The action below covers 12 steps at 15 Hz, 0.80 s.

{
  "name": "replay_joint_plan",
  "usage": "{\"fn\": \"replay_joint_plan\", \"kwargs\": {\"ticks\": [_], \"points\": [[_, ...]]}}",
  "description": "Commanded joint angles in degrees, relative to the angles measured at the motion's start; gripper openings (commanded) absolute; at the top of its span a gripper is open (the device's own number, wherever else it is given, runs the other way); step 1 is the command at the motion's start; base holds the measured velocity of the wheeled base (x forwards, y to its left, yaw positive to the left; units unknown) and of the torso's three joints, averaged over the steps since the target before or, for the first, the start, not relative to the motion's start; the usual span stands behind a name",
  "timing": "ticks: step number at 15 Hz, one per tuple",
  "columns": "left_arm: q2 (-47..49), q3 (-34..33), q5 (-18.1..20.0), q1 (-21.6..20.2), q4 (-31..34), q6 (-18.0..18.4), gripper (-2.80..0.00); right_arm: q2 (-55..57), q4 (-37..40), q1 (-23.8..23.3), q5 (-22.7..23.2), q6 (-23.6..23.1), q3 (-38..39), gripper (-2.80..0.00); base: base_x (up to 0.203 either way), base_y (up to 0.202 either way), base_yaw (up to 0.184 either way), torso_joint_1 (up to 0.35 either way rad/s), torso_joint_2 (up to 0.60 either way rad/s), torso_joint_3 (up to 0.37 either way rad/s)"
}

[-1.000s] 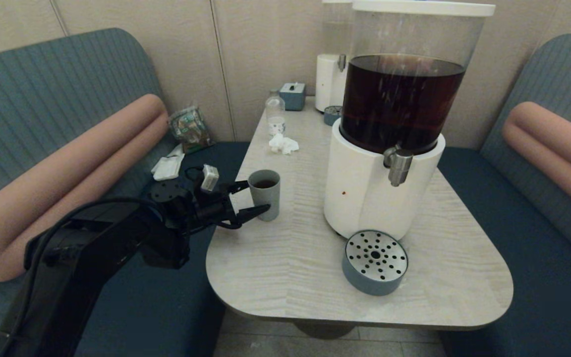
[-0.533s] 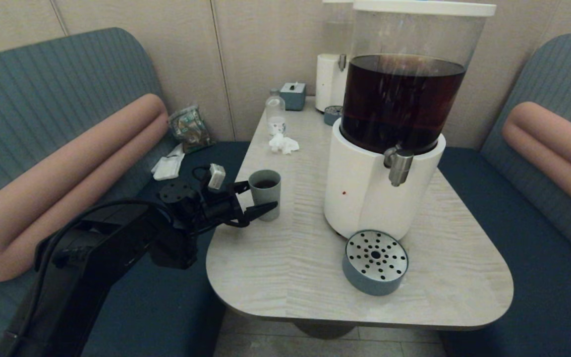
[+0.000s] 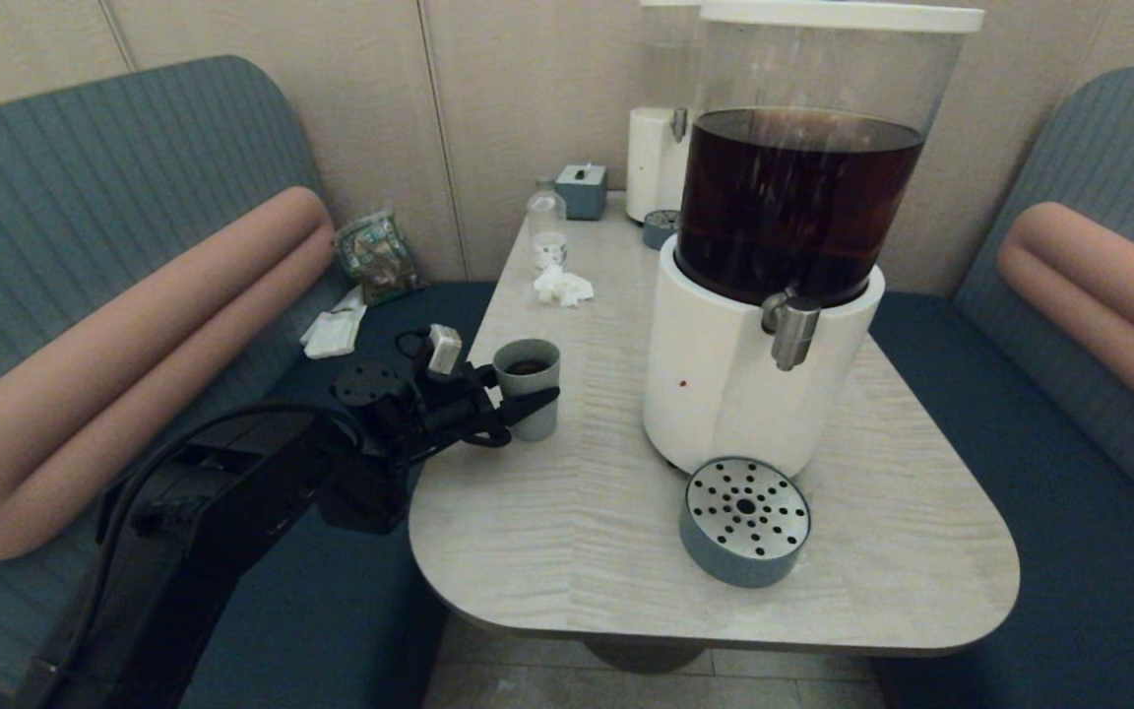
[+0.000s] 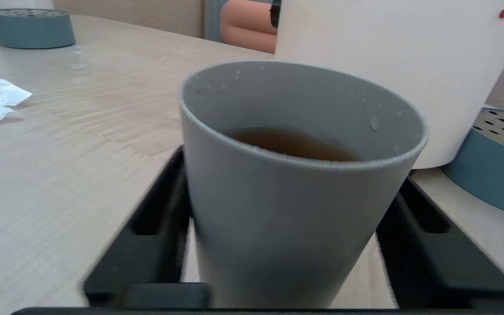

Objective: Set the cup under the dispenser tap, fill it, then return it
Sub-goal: Pick up the cup

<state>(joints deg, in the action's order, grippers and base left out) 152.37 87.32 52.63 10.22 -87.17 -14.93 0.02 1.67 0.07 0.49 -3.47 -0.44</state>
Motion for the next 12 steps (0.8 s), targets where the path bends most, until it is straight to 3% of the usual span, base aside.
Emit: {"fn": "replay_joint_plan", "kwargs": {"ticks": [1, 7, 12], "points": [[0.01, -0.33, -0.08, 0.24, -0.49, -0.09, -2.80, -0.11, 0.00, 0.01, 0.04, -0.04, 0.00, -2.80, 0.000, 0.000, 0.000, 0.000, 0.00, 0.000], [-1.92, -2.11, -0.85, 0.50, -0.49, -0.10, -2.80, -0.15, 0.00, 0.01, 0.04, -0.04, 0.00, -2.80, 0.000, 0.000, 0.000, 0.000, 0.00, 0.000], [-7.99, -10.08, -0.93, 0.51, -0.49, 0.30, -2.80, -0.18, 0.00, 0.01, 0.04, -0.04, 0.00, -2.80, 0.000, 0.000, 0.000, 0.000, 0.00, 0.000]]}}
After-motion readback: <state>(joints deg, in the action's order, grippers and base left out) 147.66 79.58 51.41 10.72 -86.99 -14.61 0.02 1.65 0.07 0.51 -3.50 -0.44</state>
